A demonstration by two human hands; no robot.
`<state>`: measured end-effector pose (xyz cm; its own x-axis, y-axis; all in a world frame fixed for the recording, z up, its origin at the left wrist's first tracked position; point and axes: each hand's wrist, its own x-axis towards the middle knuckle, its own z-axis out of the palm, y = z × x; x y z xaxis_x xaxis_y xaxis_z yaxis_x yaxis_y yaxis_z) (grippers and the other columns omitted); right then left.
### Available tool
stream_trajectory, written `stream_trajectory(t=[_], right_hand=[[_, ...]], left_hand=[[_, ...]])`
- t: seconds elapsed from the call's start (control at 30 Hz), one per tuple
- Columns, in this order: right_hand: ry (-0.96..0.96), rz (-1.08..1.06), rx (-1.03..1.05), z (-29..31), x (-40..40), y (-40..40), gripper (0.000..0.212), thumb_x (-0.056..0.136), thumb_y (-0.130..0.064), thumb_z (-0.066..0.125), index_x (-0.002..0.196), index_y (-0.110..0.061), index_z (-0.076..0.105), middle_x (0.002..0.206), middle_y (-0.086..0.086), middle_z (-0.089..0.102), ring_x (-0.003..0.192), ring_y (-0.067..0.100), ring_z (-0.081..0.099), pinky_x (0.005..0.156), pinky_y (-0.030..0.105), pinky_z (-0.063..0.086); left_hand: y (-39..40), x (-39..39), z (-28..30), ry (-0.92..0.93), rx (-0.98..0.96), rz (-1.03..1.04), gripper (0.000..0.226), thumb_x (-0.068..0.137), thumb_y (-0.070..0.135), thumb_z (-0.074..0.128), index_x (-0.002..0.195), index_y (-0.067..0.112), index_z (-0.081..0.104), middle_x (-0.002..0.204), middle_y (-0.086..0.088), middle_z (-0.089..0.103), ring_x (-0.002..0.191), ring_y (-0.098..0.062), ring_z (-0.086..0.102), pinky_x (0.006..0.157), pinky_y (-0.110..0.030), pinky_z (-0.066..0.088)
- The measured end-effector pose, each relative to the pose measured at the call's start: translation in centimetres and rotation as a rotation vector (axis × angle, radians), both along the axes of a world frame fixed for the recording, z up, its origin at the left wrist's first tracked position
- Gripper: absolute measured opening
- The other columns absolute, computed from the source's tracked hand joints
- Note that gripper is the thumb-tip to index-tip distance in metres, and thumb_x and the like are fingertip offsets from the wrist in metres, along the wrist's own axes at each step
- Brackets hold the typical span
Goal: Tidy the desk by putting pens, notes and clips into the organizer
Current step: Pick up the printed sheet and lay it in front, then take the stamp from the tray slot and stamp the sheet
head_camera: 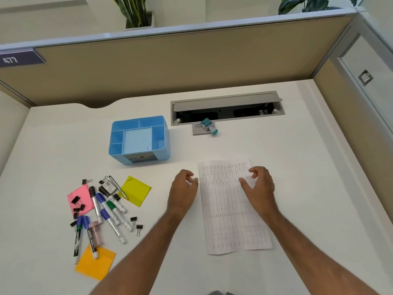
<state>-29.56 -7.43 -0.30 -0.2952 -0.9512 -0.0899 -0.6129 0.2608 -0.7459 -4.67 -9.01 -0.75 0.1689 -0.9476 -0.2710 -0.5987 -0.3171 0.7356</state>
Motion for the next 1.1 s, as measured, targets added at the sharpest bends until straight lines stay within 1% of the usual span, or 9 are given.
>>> stream_trajectory(t=[0.2, 0.3, 0.43, 0.53, 0.63, 0.77, 0.87, 1.0, 1.1], right_hand=[[0.005, 0.098, 0.01, 0.3, 1.9, -5.4, 0.024, 0.094, -0.023, 0.076, 0.114, -0.018, 0.062, 0.112, -0.009, 0.056, 0.103, 0.013, 0.054, 0.102, 0.045, 0.049], [0.01, 0.124, 0.013, 0.0, 2.9, -8.3, 0.022, 0.096, -0.022, 0.074, 0.114, -0.02, 0.062, 0.112, -0.012, 0.055, 0.104, 0.012, 0.054, 0.102, 0.045, 0.05], [-0.01, 0.127, 0.022, -0.3, 4.0, -11.9, 0.023, 0.096, -0.021, 0.073, 0.117, -0.019, 0.062, 0.113, -0.01, 0.056, 0.106, 0.014, 0.056, 0.102, 0.043, 0.051], [-0.026, 0.131, 0.029, -0.6, 4.8, -14.4, 0.028, 0.097, -0.023, 0.074, 0.122, -0.019, 0.061, 0.121, -0.003, 0.061, 0.112, 0.017, 0.058, 0.103, 0.04, 0.053], [-0.038, 0.148, 0.034, -1.0, 5.3, -16.8, 0.035, 0.096, -0.025, 0.075, 0.126, -0.019, 0.059, 0.129, 0.001, 0.059, 0.117, 0.019, 0.058, 0.101, 0.034, 0.054], [-0.026, 0.188, 0.068, -2.0, 6.0, -19.4, 0.046, 0.091, -0.031, 0.08, 0.129, -0.021, 0.056, 0.135, 0.002, 0.056, 0.123, 0.018, 0.053, 0.093, 0.024, 0.047], [-0.019, 0.215, 0.073, -2.9, 6.3, -20.7, 0.049, 0.088, -0.032, 0.083, 0.127, -0.022, 0.055, 0.133, 0.002, 0.056, 0.119, 0.017, 0.052, 0.089, 0.023, 0.045], [-0.04, 0.232, 0.069, -4.1, 6.3, -21.5, 0.047, 0.087, -0.031, 0.084, 0.123, -0.021, 0.054, 0.127, 0.001, 0.059, 0.113, 0.015, 0.055, 0.09, 0.029, 0.054], [-0.059, 0.24, 0.041, -4.5, 6.4, -21.6, 0.043, 0.088, -0.028, 0.083, 0.12, -0.02, 0.055, 0.123, -0.001, 0.06, 0.111, 0.016, 0.058, 0.091, 0.03, 0.057]], left_hand=[[-6.8, -0.2, 1.3, -0.047, -0.059, -0.087, 0.022, 0.098, 0.034, 0.064, 0.117, 0.027, 0.055, 0.113, 0.008, 0.059, 0.101, -0.014, 0.062, 0.083, -0.024, 0.052], [-10.1, -0.1, 1.6, -0.074, -0.061, -0.131, 0.027, 0.098, 0.032, 0.065, 0.122, 0.021, 0.056, 0.121, 0.003, 0.058, 0.11, -0.017, 0.06, 0.093, -0.034, 0.055], [-14.1, -0.1, 1.6, -0.161, -0.021, -0.162, 0.038, 0.099, 0.034, 0.063, 0.133, 0.021, 0.054, 0.139, -0.001, 0.053, 0.125, -0.021, 0.054, 0.107, -0.041, 0.051], [-16.4, -0.2, 1.5, -0.226, -0.026, -0.21, 0.046, 0.1, 0.033, 0.062, 0.142, 0.02, 0.049, 0.151, -0.002, 0.045, 0.137, -0.022, 0.046, 0.112, -0.038, 0.042], [-18.3, -0.5, 1.3, -0.31, -0.054, -0.291, 0.054, 0.099, 0.03, 0.064, 0.148, 0.019, 0.045, 0.156, -0.003, 0.041, 0.142, -0.023, 0.042, 0.114, -0.036, 0.04], [-20.6, -0.9, 1.0, -0.363, -0.028, -0.384, 0.066, 0.096, 0.028, 0.069, 0.153, 0.017, 0.038, 0.158, -0.007, 0.039, 0.144, -0.025, 0.041, 0.114, -0.039, 0.045], [-22.0, -0.7, 0.7, -0.383, -0.017, -0.433, 0.073, 0.092, 0.026, 0.075, 0.154, 0.014, 0.037, 0.154, -0.008, 0.04, 0.14, -0.025, 0.043, 0.112, -0.038, 0.047], [-22.9, -0.3, 0.2, -0.454, -0.042, -0.487, 0.069, 0.091, 0.024, 0.075, 0.15, 0.01, 0.043, 0.147, -0.01, 0.044, 0.132, -0.026, 0.047, 0.111, -0.035, 0.046], [-23.0, -0.2, -0.1, -0.469, -0.057, -0.498, 0.063, 0.094, 0.021, 0.072, 0.149, 0.009, 0.044, 0.145, -0.011, 0.045, 0.13, -0.026, 0.048, 0.109, -0.036, 0.048]])
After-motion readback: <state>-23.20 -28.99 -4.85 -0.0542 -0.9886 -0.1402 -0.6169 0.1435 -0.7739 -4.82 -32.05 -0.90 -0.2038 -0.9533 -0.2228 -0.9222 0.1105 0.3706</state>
